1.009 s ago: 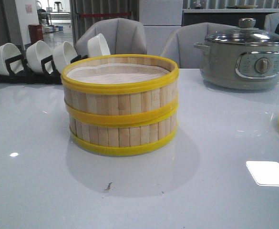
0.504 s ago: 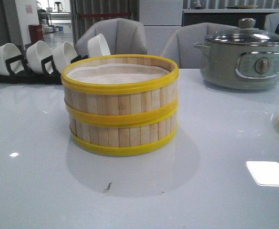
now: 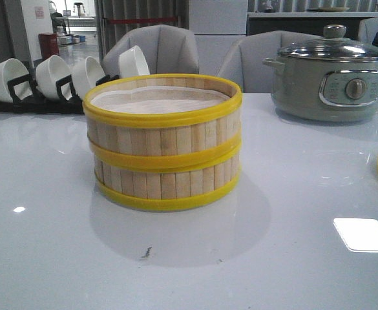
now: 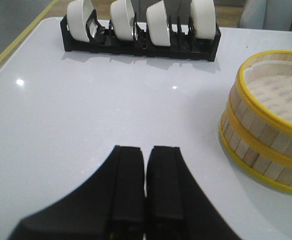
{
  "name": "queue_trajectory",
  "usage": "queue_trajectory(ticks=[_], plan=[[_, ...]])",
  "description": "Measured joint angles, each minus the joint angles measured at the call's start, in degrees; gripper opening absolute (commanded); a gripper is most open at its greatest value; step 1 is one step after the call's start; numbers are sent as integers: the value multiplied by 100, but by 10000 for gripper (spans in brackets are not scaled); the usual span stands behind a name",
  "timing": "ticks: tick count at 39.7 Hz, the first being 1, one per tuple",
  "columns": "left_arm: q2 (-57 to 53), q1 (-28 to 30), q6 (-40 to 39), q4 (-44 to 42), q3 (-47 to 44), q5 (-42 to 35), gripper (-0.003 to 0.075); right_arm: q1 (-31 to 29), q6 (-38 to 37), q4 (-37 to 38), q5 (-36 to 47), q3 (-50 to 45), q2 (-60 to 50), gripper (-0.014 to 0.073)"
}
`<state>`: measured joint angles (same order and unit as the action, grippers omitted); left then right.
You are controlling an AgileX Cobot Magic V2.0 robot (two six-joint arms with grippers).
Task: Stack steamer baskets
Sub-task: 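Lower the right gripper onto the woven lid's center hub and grasp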
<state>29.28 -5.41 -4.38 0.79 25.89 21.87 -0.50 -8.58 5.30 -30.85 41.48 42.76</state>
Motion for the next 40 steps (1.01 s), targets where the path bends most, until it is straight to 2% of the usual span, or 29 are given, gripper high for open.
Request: queue_trajectory(ticks=[32, 36, 40], plan=[[-54, 0, -4, 4, -180, -49, 85, 0, 0, 0, 0, 0, 0, 370], [-54, 0, -4, 14, -180, -49, 85, 0, 0, 0, 0, 0, 0, 327], [-54, 0, -4, 14, -180, -49, 85, 0, 0, 0, 0, 0, 0, 233]])
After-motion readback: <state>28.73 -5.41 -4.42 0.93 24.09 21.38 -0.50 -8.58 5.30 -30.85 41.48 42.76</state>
